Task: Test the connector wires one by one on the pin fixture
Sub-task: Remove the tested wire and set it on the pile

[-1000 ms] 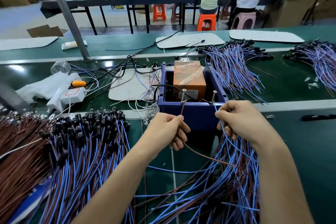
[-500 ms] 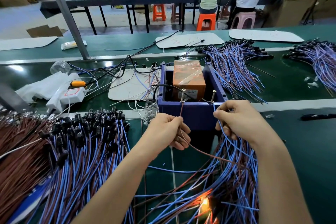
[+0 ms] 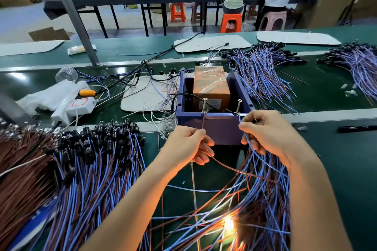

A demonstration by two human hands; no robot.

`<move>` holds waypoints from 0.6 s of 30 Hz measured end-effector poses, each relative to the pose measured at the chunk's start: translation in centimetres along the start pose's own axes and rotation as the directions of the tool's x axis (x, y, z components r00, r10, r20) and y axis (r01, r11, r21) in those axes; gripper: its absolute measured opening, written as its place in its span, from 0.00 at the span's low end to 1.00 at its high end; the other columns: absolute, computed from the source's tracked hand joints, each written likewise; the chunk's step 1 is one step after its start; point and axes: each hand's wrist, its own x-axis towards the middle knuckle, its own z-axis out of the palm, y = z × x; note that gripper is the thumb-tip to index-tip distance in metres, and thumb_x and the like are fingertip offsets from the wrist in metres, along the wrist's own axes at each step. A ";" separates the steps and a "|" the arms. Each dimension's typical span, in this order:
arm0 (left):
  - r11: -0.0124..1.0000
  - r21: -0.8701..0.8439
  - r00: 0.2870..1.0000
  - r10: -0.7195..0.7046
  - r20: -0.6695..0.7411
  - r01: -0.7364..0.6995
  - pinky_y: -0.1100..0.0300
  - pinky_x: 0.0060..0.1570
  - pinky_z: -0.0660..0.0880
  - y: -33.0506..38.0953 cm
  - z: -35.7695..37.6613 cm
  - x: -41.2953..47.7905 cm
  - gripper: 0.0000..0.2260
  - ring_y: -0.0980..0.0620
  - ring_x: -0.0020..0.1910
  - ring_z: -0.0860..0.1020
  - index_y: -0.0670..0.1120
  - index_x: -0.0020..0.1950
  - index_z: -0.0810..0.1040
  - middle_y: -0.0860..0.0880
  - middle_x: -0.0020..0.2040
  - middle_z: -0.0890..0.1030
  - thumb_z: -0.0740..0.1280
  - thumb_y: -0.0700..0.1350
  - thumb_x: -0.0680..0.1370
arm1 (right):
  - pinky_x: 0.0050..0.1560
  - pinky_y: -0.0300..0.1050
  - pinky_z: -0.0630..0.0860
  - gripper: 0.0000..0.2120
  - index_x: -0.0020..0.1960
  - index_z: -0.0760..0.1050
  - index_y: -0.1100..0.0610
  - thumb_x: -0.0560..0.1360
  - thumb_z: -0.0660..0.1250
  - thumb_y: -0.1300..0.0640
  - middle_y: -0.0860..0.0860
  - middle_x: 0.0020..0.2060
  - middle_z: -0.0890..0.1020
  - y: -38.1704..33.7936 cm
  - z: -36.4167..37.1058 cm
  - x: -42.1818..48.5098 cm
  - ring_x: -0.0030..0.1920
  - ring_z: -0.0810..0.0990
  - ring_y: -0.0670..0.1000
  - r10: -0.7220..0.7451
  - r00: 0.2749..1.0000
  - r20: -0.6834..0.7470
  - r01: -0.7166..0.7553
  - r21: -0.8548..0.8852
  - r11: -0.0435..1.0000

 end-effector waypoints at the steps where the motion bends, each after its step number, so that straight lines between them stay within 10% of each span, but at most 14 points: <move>1: 1.000 0.006 1.000 0.004 0.006 -0.004 0.65 0.24 0.73 0.0 0.0 0.0 0.16 0.54 0.23 0.75 0.35 0.44 0.79 0.44 0.30 0.81 0.55 0.41 0.83 | 0.19 0.37 0.65 0.05 0.42 0.75 0.61 0.76 0.64 0.64 0.56 0.25 0.81 0.0 -0.1 0.0 0.20 0.69 0.48 0.006 1.000 0.001 -0.006 0.001 1.000; 18: 0.797 -0.313 0.841 0.541 -0.009 -0.516 0.67 0.29 0.74 2.3 -1.0 -3.0 0.06 0.58 0.27 0.75 0.50 0.42 0.85 0.51 0.31 0.79 0.69 0.45 0.69 | 0.20 0.34 0.66 0.06 0.39 0.80 0.60 0.73 0.71 0.58 0.50 0.21 0.76 -5.4 1.2 -5.1 0.20 0.70 0.46 -0.324 0.938 0.121 0.282 0.277 0.919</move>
